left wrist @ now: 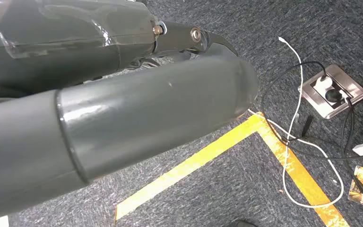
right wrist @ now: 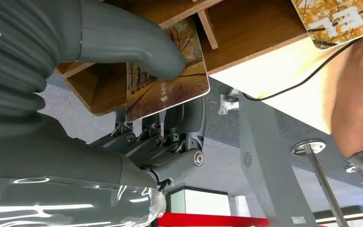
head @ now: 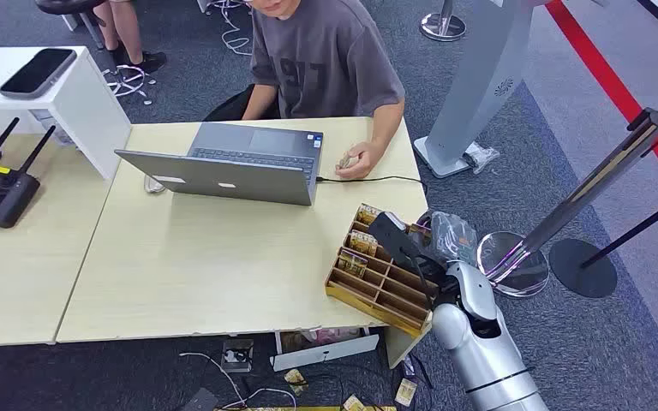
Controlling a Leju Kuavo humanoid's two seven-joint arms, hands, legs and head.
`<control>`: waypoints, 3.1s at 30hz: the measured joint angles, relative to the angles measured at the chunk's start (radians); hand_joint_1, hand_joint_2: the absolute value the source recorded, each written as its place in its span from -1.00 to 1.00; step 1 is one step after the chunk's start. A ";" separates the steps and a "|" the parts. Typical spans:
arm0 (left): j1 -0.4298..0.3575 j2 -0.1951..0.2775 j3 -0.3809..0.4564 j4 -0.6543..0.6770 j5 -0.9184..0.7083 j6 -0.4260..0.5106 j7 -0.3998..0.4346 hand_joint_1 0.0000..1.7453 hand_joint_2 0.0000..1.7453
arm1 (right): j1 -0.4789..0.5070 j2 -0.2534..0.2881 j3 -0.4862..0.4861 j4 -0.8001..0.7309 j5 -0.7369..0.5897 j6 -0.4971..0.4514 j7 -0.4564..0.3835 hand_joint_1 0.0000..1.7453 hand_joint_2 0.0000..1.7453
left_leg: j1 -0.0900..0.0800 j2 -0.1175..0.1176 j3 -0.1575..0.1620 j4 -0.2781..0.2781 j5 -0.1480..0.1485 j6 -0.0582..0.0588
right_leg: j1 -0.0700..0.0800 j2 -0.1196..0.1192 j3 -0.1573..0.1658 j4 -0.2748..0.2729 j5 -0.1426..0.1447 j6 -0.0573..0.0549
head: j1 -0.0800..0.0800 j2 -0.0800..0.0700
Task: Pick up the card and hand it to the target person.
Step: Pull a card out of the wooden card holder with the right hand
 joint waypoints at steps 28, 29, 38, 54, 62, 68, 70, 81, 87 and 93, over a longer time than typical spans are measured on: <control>0.000 0.000 0.000 0.000 0.000 -0.003 -0.001 -1.00 -1.00 | 0.004 0.000 -0.001 -0.023 0.011 -0.002 0.008 0.14 1.00 | 0.000 0.000 0.000 0.000 0.000 0.000 | 0.000 0.000 0.000 0.000 0.000 0.000 | 0.000 0.000; 0.000 0.000 0.000 0.000 0.000 -0.003 -0.001 -1.00 -1.00 | 0.005 -0.001 -0.001 -0.028 0.013 -0.002 0.010 0.18 1.00 | 0.000 0.000 0.000 0.000 0.000 0.000 | 0.000 0.000 0.000 0.000 0.000 0.000 | 0.000 0.000; 0.000 0.000 0.000 0.000 0.000 -0.003 -0.002 -1.00 -1.00 | 0.017 -0.008 -0.001 -0.060 0.019 0.006 0.020 0.49 1.00 | 0.000 0.000 0.000 0.000 0.000 0.000 | 0.000 0.000 0.000 0.000 0.000 0.000 | 0.000 0.000; 0.000 0.000 0.000 0.000 0.000 -0.002 -0.002 -1.00 -1.00 | 0.019 -0.010 -0.001 -0.064 0.016 0.015 0.019 0.52 1.00 | 0.000 0.000 0.000 0.000 0.000 0.000 | 0.000 0.000 0.000 0.000 0.000 0.000 | 0.000 0.000; 0.000 0.000 0.000 0.000 0.000 -0.002 -0.002 -1.00 -1.00 | 0.019 -0.010 -0.001 -0.064 0.005 0.016 0.016 0.59 1.00 | 0.000 0.000 0.000 0.000 0.000 0.000 | 0.000 0.000 0.000 0.000 0.000 0.000 | 0.000 0.000; 0.000 0.003 0.000 0.000 -0.002 -0.002 -0.002 -1.00 -1.00 | 0.019 -0.011 -0.001 -0.066 0.003 0.015 0.014 0.63 1.00 | 0.000 0.000 0.000 0.000 0.000 0.000 | 0.000 0.000 0.000 0.000 0.000 0.000 | 0.000 0.000; 0.000 0.003 0.000 0.000 -0.002 -0.002 -0.002 -1.00 -1.00 | 0.019 -0.013 -0.001 -0.072 0.005 0.016 0.014 0.62 1.00 | 0.000 0.000 0.000 0.000 0.000 0.000 | 0.000 0.000 0.000 0.000 0.000 0.000 | 0.000 0.000; 0.000 0.004 0.000 0.000 -0.004 -0.002 -0.007 -1.00 -1.00 | 0.017 -0.029 0.000 -0.137 0.017 0.035 0.020 0.64 1.00 | 0.000 0.000 0.000 0.000 0.000 0.000 | 0.000 0.000 0.000 0.000 0.000 0.000 | 0.000 0.000; 0.000 0.004 0.000 0.000 -0.004 -0.001 -0.012 -1.00 -1.00 | 0.017 -0.035 0.000 -0.166 0.017 0.039 0.021 0.66 1.00 | 0.000 0.000 0.000 0.000 0.000 0.000 | 0.000 0.000 0.000 0.000 0.000 0.000 | 0.000 0.000; 0.000 0.005 0.000 0.000 -0.006 0.000 -0.012 -1.00 -1.00 | 0.015 -0.041 0.000 -0.187 0.007 0.045 0.021 0.66 1.00 | 0.000 0.000 0.000 0.000 0.000 0.000 | 0.000 0.000 0.000 0.000 0.000 0.000 | 0.000 0.000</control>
